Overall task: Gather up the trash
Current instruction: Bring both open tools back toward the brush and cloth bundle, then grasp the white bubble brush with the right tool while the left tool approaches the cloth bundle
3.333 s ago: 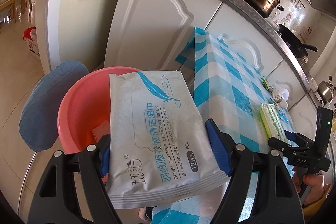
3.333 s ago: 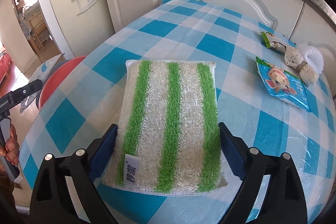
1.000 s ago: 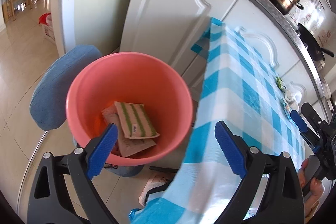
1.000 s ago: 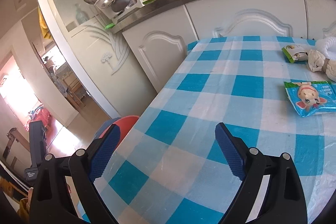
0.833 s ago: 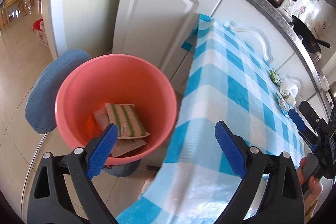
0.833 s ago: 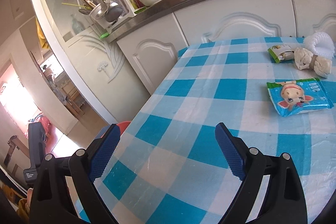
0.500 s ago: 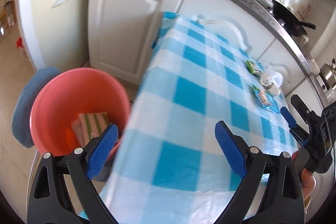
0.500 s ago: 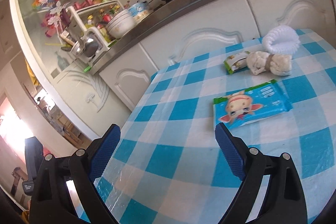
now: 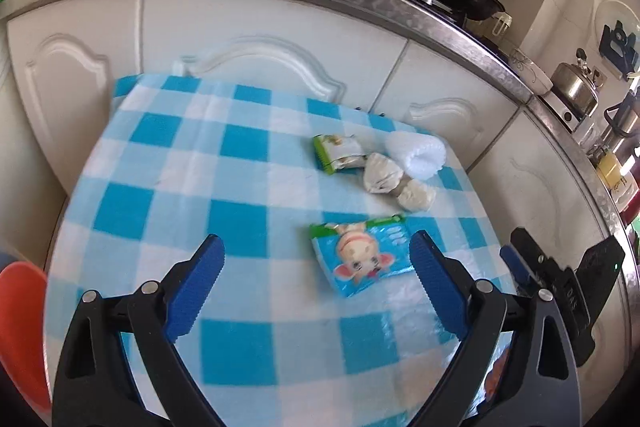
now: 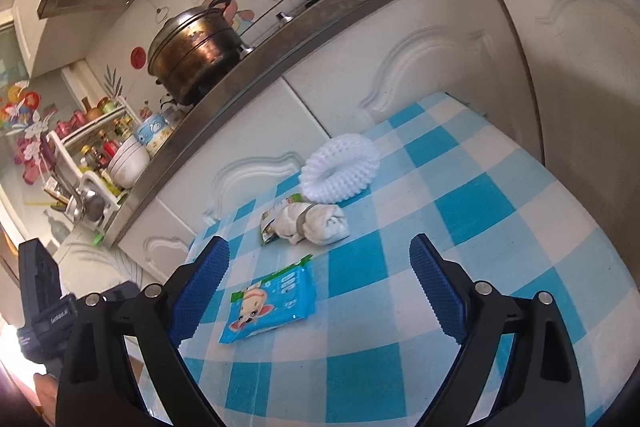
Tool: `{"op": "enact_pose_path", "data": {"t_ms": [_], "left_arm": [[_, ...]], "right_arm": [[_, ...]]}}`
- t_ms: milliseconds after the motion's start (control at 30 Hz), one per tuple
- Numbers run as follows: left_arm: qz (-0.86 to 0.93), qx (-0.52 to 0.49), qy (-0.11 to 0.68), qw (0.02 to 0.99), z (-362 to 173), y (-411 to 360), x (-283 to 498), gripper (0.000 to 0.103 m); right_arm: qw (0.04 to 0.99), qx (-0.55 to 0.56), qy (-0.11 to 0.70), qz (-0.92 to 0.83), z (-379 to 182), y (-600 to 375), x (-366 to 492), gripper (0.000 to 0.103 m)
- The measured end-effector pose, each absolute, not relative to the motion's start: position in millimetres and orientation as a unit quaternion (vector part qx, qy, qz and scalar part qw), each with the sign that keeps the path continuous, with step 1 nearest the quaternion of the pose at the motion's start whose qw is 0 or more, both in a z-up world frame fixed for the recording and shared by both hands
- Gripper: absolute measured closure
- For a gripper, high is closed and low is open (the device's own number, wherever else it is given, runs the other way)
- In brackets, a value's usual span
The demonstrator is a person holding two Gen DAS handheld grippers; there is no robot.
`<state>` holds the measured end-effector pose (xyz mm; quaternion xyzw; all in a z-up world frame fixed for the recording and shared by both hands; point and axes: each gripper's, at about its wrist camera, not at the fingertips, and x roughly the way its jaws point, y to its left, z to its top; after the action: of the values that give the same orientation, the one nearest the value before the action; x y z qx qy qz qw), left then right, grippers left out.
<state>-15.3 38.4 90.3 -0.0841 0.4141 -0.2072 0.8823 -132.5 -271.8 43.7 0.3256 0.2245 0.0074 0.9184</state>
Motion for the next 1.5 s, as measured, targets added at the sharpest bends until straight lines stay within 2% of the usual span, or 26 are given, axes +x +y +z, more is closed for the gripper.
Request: {"op": "enact_pose_path", "data": {"t_ms": [333, 633, 767, 1133, 1500], "left_arm": [[-0.208, -0.038, 0.408, 0.888, 81.1, -126.0, 95.1, 0.009], [-0.171, 0.061, 0.448, 0.876, 45.1, -187.0, 159.4, 0.009], [-0.158, 0.115, 0.456, 0.869, 27.2, -184.9, 159.5, 0.009], [-0.198, 0.018, 0.509, 0.838, 11.4, -121.5, 138.5, 0.009], [-0.219, 0.012, 0.510, 0.832, 9.2, -86.4, 60.2, 0.009]], "right_arm": [[0.911, 0.351, 0.214, -0.022, 33.8, -306.8, -135.8, 0.012], [0.891, 0.394, 0.226, -0.020, 18.8, -321.7, -131.1, 0.012], [0.886, 0.404, 0.225, -0.018, 18.2, -324.8, -131.2, 0.012], [0.885, 0.403, 0.231, -0.015, 17.9, -324.3, -130.6, 0.012], [0.894, 0.366, 0.259, 0.015, 20.4, -305.0, -122.1, 0.012]]}}
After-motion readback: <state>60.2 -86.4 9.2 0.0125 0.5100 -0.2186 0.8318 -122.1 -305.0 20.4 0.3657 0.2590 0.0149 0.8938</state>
